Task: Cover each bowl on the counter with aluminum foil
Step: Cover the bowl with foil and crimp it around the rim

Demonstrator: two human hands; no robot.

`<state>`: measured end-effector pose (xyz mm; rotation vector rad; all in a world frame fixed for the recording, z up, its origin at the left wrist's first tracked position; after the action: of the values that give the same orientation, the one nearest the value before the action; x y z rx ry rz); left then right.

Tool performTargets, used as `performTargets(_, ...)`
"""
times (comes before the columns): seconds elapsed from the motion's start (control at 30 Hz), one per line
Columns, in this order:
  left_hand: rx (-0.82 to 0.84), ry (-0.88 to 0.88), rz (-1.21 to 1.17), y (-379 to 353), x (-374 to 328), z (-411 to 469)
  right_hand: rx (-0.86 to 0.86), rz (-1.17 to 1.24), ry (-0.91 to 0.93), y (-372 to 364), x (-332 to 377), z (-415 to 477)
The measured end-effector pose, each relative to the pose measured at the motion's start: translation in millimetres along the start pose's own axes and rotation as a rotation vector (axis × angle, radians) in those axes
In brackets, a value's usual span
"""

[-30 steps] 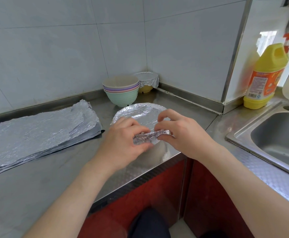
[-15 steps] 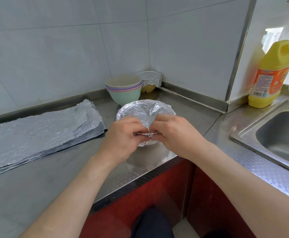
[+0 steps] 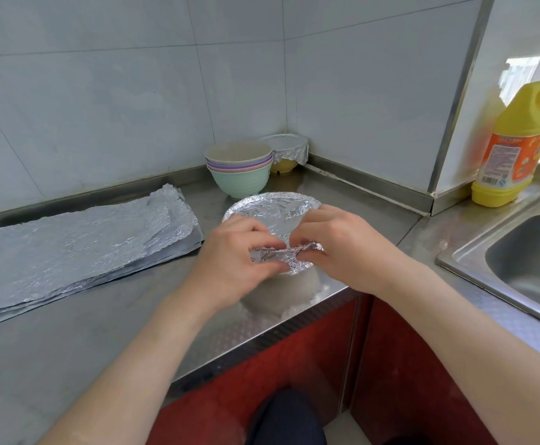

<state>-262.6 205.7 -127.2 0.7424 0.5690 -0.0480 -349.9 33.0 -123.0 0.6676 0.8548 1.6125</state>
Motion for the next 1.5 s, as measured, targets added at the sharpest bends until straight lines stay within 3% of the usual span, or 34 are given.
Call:
performTargets(0.2,-0.034,-0.019,-0.047,-3.8,3.6,1.2,-0.084,-0.106,0.114,-6.1,7.4,6.7)
performTargets(0.33,-0.033,0.074,-0.162,9.5,7.8,0.4,-0.103,-0.017,0.090,-6.8,16.8,8.0)
performTargets(0.43,-0.006,0.150,-0.119,24.0,15.0,-0.5,-0.108,0.125,-0.055,0.1,12.3,1.2)
performTargets(0.53,0.043,0.235,-0.074,37.8,21.6,-1.5,-0.151,0.266,-0.353,8.6,-5.8,-10.1)
performTargets(0.67,-0.013,0.224,-0.085,36.2,15.3,-1.6,0.045,0.563,-0.715,-1.4,-31.9,-26.4)
performTargets(0.8,0.009,0.083,-0.032,6.7,-11.3,1.4,0.161,0.772,-0.647,-15.7,-34.5,-30.0)
performTargets(0.93,0.069,0.032,0.257,-27.5,-25.5,8.9,0.108,0.828,-0.624,-17.9,-30.3,-25.1)
performTargets(1.07,-0.068,0.007,0.333,-46.7,-25.6,15.6,0.020,0.804,-0.670,-24.1,-25.8,-22.2)
performTargets(1.27,-0.115,-0.007,0.328,-54.2,-26.6,16.9,-0.112,0.912,-0.886,-30.9,-15.4,-17.8)
performTargets(1.5,-0.114,-0.045,0.327,-56.7,-19.8,21.0,-0.210,0.802,-1.078,-36.0,9.4,-0.3)
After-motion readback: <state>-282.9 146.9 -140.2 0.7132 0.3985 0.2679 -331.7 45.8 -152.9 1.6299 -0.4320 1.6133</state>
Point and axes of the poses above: each hand's wrist, its own z-axis towards the middle knuckle, its own y-axis out of the back of the hand, x = y × z, the point moved 1 cm from there along z, towards the middle knuckle, and after that the axes turned 9 degrees about -z, right-handed, at the moved point
